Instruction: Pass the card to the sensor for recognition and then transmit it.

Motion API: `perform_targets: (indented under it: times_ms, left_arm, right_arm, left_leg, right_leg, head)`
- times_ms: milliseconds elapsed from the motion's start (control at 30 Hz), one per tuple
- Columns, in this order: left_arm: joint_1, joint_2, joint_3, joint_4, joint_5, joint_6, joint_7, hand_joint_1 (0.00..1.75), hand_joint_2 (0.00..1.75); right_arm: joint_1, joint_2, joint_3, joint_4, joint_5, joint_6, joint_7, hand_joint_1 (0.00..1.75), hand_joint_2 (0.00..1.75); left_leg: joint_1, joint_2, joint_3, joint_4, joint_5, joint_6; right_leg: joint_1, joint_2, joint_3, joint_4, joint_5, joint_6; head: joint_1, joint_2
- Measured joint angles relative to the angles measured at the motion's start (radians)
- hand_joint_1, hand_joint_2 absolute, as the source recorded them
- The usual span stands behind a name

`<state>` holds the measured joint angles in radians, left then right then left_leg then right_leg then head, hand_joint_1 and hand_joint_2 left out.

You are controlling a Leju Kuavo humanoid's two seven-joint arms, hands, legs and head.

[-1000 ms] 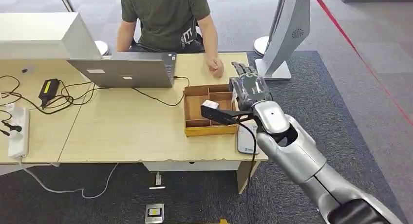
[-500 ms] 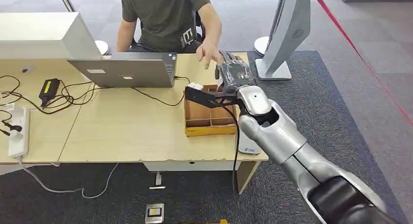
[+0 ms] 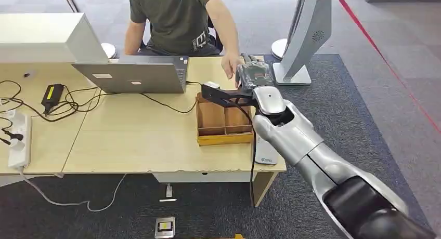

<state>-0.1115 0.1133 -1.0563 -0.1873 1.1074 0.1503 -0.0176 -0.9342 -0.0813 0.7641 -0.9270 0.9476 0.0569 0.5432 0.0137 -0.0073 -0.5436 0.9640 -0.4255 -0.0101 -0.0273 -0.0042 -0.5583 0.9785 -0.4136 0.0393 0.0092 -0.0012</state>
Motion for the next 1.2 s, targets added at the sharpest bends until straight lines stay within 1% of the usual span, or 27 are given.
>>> perform_targets:
  times_ms: [200,333,367,400,467,567,600,867,1067,1200]
  left_arm:
    - [0.000,0.000,0.000,0.000,0.008,0.016,0.028,0.00,0.00]
    - [0.000,-0.001,0.000,0.000,0.008,0.023,0.035,0.00,0.00]
    - [0.000,-0.002,0.000,0.000,0.008,0.024,0.035,0.00,0.00]
    - [0.000,-0.002,0.000,0.000,0.008,0.024,0.035,0.00,0.00]
    - [0.000,-0.002,0.000,0.000,0.011,0.024,0.035,0.00,0.00]
    - [0.001,-0.002,0.000,0.000,0.011,0.027,0.039,0.00,0.00]
    - [0.001,-0.002,0.000,0.000,0.012,0.027,0.040,0.00,0.00]
    - [0.002,-0.003,0.000,0.000,0.025,0.035,0.047,0.00,0.00]
    - [0.002,-0.003,0.000,0.000,0.028,0.040,0.049,0.00,0.00]
    - [0.003,-0.006,0.000,0.000,0.035,0.045,0.042,0.00,0.00]
  right_arm:
    - [-0.002,0.034,0.014,0.027,-0.003,-0.021,-0.010,1.75,1.75]
    - [-0.002,0.047,0.024,0.037,-0.003,-0.023,-0.011,1.75,1.75]
    - [-0.003,0.050,0.027,0.042,-0.003,-0.024,-0.011,1.06,1.75]
    - [-0.003,0.053,0.029,0.045,-0.003,-0.024,-0.011,0.00,0.00]
    - [-0.004,0.057,0.034,0.052,-0.002,-0.026,-0.013,0.00,0.00]
    - [-0.003,0.061,0.039,0.059,0.020,-0.080,-0.031,0.00,0.00]
    - [-0.003,0.063,0.040,0.060,0.032,-0.088,-0.031,0.00,0.00]
    - [-0.003,0.071,0.047,0.069,0.078,-0.097,-0.011,0.00,0.00]
    - [-0.001,0.065,0.044,0.069,0.088,-0.096,-0.006,0.00,0.00]
    - [0.021,0.050,0.030,0.050,0.085,-0.115,-0.006,0.00,0.00]
  left_leg:
    - [0.000,0.000,0.000,0.000,0.000,0.000]
    - [0.000,0.000,0.000,0.000,0.000,0.000]
    - [0.000,0.000,0.000,0.000,0.000,0.000]
    - [0.000,0.000,0.000,0.000,0.000,0.000]
    - [0.000,0.000,0.000,0.000,0.000,0.000]
    - [0.000,0.000,0.000,0.000,0.000,0.000]
    - [0.000,0.000,0.000,0.000,0.000,0.000]
    - [0.000,0.000,0.000,0.000,0.000,0.000]
    - [0.000,0.000,0.000,0.000,0.000,0.000]
    - [0.000,0.000,0.000,0.000,0.000,0.000]
  right_leg:
    - [0.000,0.000,0.000,0.000,0.000,0.000]
    - [0.000,0.000,-0.001,0.000,0.000,0.000]
    - [0.000,0.000,-0.001,0.000,0.000,0.000]
    - [0.000,0.000,-0.001,0.000,0.000,0.000]
    - [0.000,0.000,-0.001,0.000,0.000,0.000]
    - [0.000,0.000,-0.001,0.000,0.000,0.000]
    - [0.000,0.000,-0.001,0.000,0.000,0.000]
    - [0.000,0.000,-0.001,0.000,0.000,0.000]
    - [0.000,0.000,-0.001,0.000,0.000,0.000]
    - [0.000,0.000,-0.001,0.000,0.000,0.000]
  head:
    - [0.000,0.000]
    - [0.000,0.000]
    - [0.000,0.000]
    - [0.000,0.000]
    - [0.000,0.000]
    - [0.000,0.000]
    - [0.000,0.000]
    - [0.000,0.000]
    - [0.000,0.000]
    - [0.000,0.000]
